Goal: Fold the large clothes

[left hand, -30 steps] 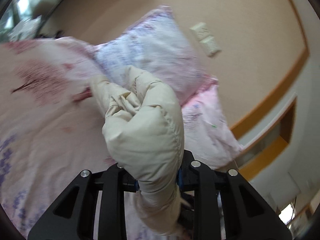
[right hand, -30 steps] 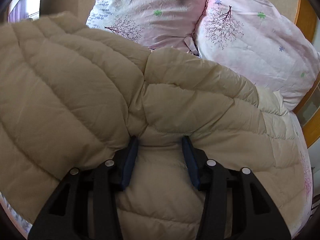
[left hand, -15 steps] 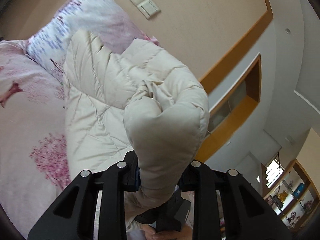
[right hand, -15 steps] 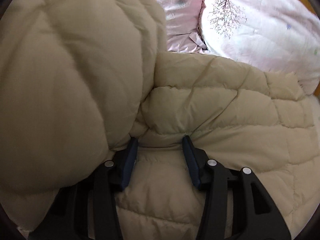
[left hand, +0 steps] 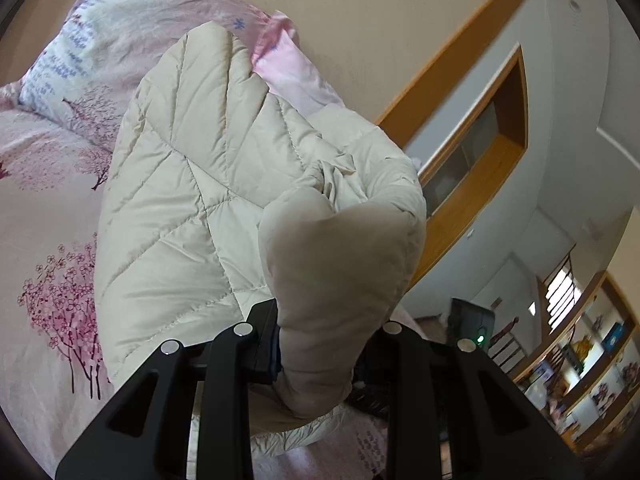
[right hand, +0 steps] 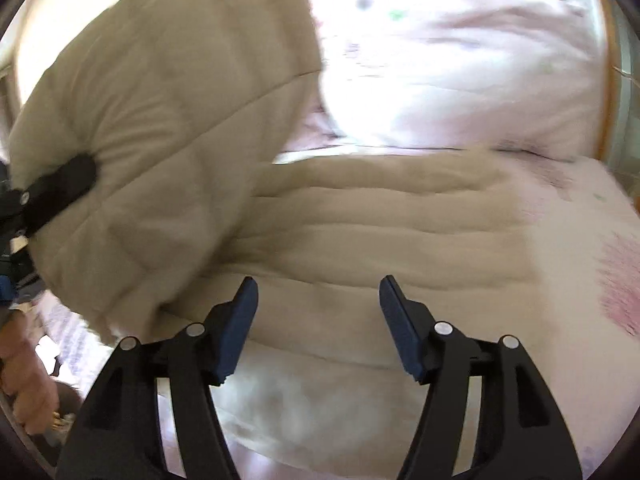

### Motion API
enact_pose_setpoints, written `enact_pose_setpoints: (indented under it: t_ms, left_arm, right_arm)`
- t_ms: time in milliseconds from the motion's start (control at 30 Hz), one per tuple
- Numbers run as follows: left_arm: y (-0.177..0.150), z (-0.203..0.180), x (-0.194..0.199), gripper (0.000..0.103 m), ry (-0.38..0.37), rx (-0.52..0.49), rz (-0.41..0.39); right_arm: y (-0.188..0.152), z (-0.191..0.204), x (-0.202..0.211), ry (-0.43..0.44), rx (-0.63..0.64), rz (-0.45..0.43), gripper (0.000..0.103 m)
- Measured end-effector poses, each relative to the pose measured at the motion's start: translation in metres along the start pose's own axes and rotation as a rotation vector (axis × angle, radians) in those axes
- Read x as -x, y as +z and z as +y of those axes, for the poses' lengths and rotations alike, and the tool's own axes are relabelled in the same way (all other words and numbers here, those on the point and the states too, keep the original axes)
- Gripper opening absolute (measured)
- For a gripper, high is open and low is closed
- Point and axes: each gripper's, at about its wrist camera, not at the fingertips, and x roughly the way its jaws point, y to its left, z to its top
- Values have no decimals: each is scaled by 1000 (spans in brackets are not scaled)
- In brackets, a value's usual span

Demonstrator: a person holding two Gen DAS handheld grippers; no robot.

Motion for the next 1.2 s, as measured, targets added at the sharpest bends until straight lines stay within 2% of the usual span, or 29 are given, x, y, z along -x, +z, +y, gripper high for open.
enact_pose_setpoints:
  t_ms: [100,133,300,433,567,633,733,800,867,933,1000,1100,1200]
  left_arm:
    - [-8,-15,-14,26,-10,-57,39]
    - [-12,-20,-17,26,-19,-67,53]
    - [-26,-35,-53,26,-62,-112,175]
    - [-33,-32,-72,26,-74,-93,237]
    - [-39,-30,-86,30,-44,-118,292]
    - [-48,-33,-92,31,-14,-170,326]
    - [-61,-42,-98,34,31,-271,346]
    - [-65,-44,-101,37,55,-321,352]
    - [-69,-47,-103,41,69,-360,361]
    - [-74,-51,-104,44,89,-408,369]
    - [-77,-61,-108,54,93,-446,378]
    - [-85,-73,-111,66,112,-524,394]
    - [-93,-80,-114,71,140,-597,408]
  right_arm:
    - [-4,-29,-12,-53,-77,71,63]
    - [-6,-37,-19,-48,-106,98,63]
    - [1,-44,-43,-12,-112,117,64]
    - [0,-47,-46,6,-96,107,61]
    - [-8,-58,-22,0,-61,80,61]
    - [-11,-72,-5,-32,-76,60,61]
    - [-8,-102,21,-93,-167,13,61]
    - [-3,-120,35,-90,-245,-23,61]
    - [3,-134,51,-28,-329,-77,61]
    - [15,-140,58,81,-373,-115,61]
    - [25,-138,61,172,-377,-125,61]
    - [55,-128,43,287,-336,-95,61]
    - [68,-109,31,327,-306,-41,61]
